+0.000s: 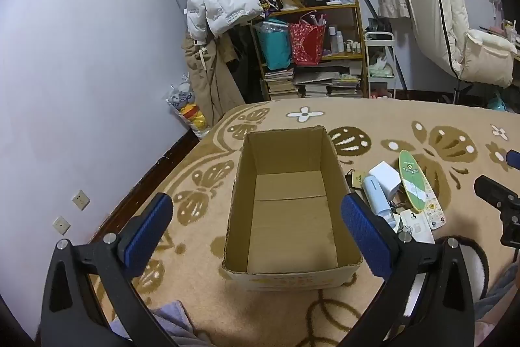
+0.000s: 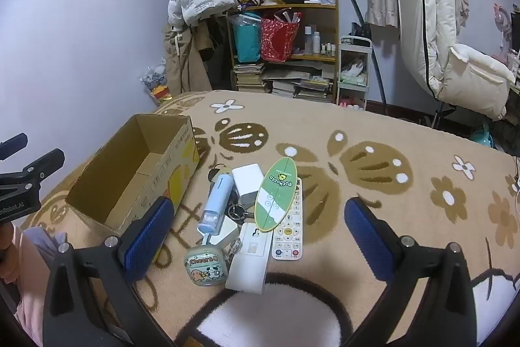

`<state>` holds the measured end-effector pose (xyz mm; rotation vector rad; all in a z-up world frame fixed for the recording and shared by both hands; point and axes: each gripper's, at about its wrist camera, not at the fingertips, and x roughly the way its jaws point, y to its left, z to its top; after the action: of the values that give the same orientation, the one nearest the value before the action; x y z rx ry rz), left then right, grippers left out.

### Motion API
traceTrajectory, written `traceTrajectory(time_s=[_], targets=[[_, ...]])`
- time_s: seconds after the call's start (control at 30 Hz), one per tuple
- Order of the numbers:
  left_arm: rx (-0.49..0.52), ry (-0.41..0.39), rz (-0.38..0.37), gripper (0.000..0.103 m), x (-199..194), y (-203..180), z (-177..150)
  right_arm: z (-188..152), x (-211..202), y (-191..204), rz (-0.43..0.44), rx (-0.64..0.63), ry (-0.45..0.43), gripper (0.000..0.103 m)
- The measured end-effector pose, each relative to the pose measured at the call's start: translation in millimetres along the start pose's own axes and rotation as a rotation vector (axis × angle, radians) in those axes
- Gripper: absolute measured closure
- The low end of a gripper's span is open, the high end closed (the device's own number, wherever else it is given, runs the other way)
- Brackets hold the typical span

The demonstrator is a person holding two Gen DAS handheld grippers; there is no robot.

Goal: Organize rigid objects

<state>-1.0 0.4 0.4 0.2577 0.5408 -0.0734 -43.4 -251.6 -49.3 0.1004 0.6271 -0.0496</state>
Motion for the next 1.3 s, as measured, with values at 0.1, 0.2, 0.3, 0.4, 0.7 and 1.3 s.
traceTrajectory(time_s=[0.1,0.2,0.3,0.4,0.7,1.3], targets=[[0.014,0.030,-0.004,0.001,2.3,-1.7,0.5,0.0,-0.4,0.1,-0.003,-0.005,-0.002,0.000],[0.020,0.023,0.002,0.001,1.5,-2.9,1.0,0.1,-0.4,-0.1,-0.001,-0.002,0.002,0.000],[0.020,0.021,0.013,0.001,2.3,-3.7,1.9,0.2,-0.6,-0.2,0.001,0.000,0.001,0.000],[0.023,0.013,0.006,0.001,-5.6,-6.2,0.5,0.1,-0.5,-0.3,0.000,0.000,0.002,0.000],[0.017,0.014,-0.006,0.001,-2.8,-2.5,0.7,-0.3,0.0,-1.1,0.001,0.002,0.002,0.000],[0.013,0.024,-0.006,0.001,0.5,-0.6,1.1,-0.1,-0.4,2.1,0.005,-0.012,-0.007,0.000]])
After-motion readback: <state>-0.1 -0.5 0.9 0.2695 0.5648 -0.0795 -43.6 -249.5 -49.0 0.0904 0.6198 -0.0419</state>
